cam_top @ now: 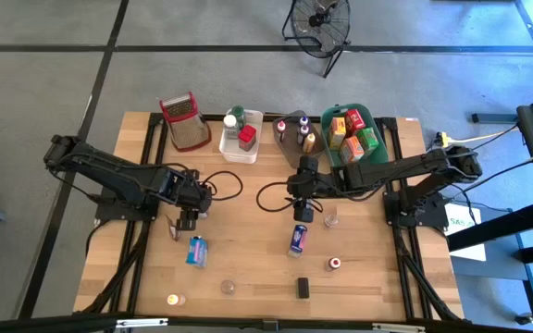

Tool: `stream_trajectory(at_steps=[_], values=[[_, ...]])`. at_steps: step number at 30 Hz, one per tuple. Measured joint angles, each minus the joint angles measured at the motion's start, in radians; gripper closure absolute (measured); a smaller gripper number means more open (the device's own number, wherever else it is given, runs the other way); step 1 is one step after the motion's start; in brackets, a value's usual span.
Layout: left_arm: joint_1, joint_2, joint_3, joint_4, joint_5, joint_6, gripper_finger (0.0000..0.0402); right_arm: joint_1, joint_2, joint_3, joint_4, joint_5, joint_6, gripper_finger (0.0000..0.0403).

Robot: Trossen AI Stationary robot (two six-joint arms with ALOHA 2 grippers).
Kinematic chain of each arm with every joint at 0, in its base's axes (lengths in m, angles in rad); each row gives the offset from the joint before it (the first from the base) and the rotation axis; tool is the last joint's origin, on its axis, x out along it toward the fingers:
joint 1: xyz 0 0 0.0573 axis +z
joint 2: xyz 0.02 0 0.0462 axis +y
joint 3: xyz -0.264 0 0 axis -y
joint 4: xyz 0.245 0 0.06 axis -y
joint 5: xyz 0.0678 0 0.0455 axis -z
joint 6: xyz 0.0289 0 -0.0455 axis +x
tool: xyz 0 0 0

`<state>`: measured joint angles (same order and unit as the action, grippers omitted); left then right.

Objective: Pick & Place Kitchen Items
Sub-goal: Put the green food coloring bottle into the black bin

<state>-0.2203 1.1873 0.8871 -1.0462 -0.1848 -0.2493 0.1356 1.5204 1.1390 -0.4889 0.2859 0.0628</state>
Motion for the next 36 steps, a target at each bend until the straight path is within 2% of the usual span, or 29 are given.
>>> stream_trajectory(at_steps=[8,36], values=[[0.0,0.0,0.0,-0.001,0.048,0.002,0.0169,0.0,0.0,0.0,0.0,0.0,0.0,0.0153],[0.0,0.0,0.0,0.038,0.027,-0.013,0.0169,0.002,0.0,0.0,0.0,-0.002,0.003,0.0153]])
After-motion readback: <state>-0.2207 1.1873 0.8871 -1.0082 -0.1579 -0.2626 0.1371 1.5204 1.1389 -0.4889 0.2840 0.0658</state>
